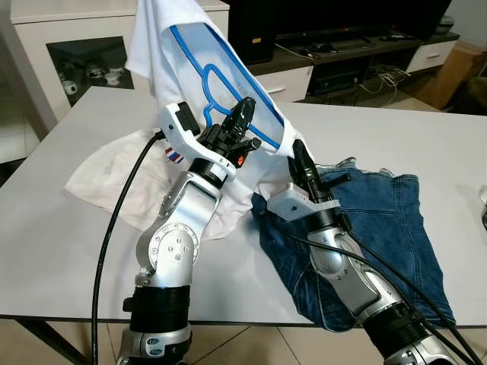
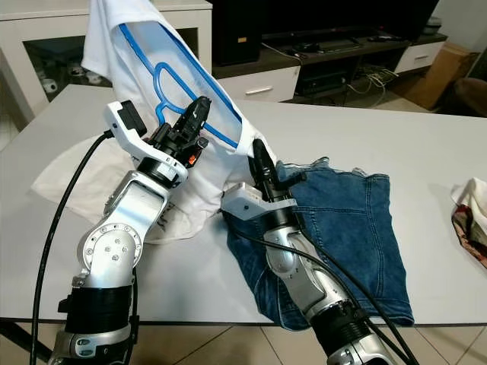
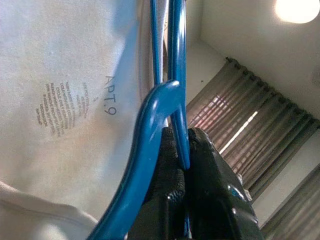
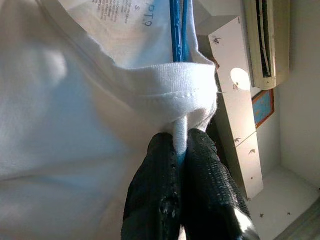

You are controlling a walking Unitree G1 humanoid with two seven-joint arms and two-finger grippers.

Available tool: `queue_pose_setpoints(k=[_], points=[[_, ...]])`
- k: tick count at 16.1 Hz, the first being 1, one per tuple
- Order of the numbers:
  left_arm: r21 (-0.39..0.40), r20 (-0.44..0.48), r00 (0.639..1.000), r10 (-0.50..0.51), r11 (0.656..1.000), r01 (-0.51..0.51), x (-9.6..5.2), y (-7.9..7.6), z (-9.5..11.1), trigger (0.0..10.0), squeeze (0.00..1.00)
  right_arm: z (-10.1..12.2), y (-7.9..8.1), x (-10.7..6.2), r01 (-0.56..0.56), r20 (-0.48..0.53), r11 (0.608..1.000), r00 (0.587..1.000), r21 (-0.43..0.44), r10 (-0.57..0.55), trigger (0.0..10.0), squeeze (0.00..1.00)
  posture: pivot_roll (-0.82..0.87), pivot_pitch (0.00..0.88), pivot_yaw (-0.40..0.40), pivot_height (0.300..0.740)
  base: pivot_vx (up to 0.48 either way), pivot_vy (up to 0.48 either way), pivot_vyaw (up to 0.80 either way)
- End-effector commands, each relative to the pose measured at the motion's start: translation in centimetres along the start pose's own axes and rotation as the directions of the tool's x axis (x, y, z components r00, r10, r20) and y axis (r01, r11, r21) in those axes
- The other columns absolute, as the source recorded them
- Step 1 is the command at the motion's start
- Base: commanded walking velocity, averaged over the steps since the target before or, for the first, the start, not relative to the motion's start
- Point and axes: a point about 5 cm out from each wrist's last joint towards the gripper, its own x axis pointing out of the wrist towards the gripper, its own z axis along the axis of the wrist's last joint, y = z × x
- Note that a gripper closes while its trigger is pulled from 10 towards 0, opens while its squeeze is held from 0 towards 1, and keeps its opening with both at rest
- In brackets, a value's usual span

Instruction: Hang hanger

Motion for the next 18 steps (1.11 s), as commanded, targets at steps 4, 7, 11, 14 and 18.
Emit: queue_pose_setpoints(k=[4, 7, 11, 14, 18], points=[[0.032, 0.033, 0.999, -0.006, 0.999, 0.005, 0.3, -0.2, 0.8, 3.9, 0.00, -0.7, -1.1, -0.3, 0.031, -0.012, 1.000, 0.999, -0.002, -0.031, 10.0, 1.00, 0.06, 0.039, -0.039, 0.740, 0.000, 0.000, 0.00], [0.038, 0.032, 0.999, -0.010, 0.999, 0.008, 0.4, -0.3, 0.8, 3.9, 0.00, -0.6, -1.2, -0.1, 0.022, -0.017, 1.000, 1.000, -0.003, -0.022, 10.0, 1.00, 0.06, 0.039, -0.039, 0.740, 0.000, 0.000, 0.00], [0.042, 0.042, 0.999, -0.005, 0.999, 0.003, 0.5, -0.3, 0.9, 3.8, 0.00, 0.3, -0.5, -0.1, -0.007, 0.018, 1.000, 1.000, 0.016, 0.006, 10.0, 0.00, 0.07, 0.039, -0.040, 0.740, 0.000, 0.000, 0.00], [0.047, 0.049, 0.999, -0.008, 0.999, 0.006, 0.6, -0.3, 1.0, 3.7, 0.00, 1.1, -0.5, 0.0, -0.004, 0.062, 0.999, 0.998, 0.040, 0.002, 0.0, 0.00, 0.07, 0.038, -0.042, 0.740, 0.000, 0.000, 0.00], [0.051, 0.043, 0.999, 0.006, 0.999, -0.009, 0.3, 0.1, 0.8, 3.7, 0.00, 1.4, -1.0, -0.1, 0.010, 0.094, 0.999, 0.995, 0.039, -0.014, 0.8, 0.00, 0.07, 0.039, -0.045, 0.740, 0.000, 0.000, 0.00]])
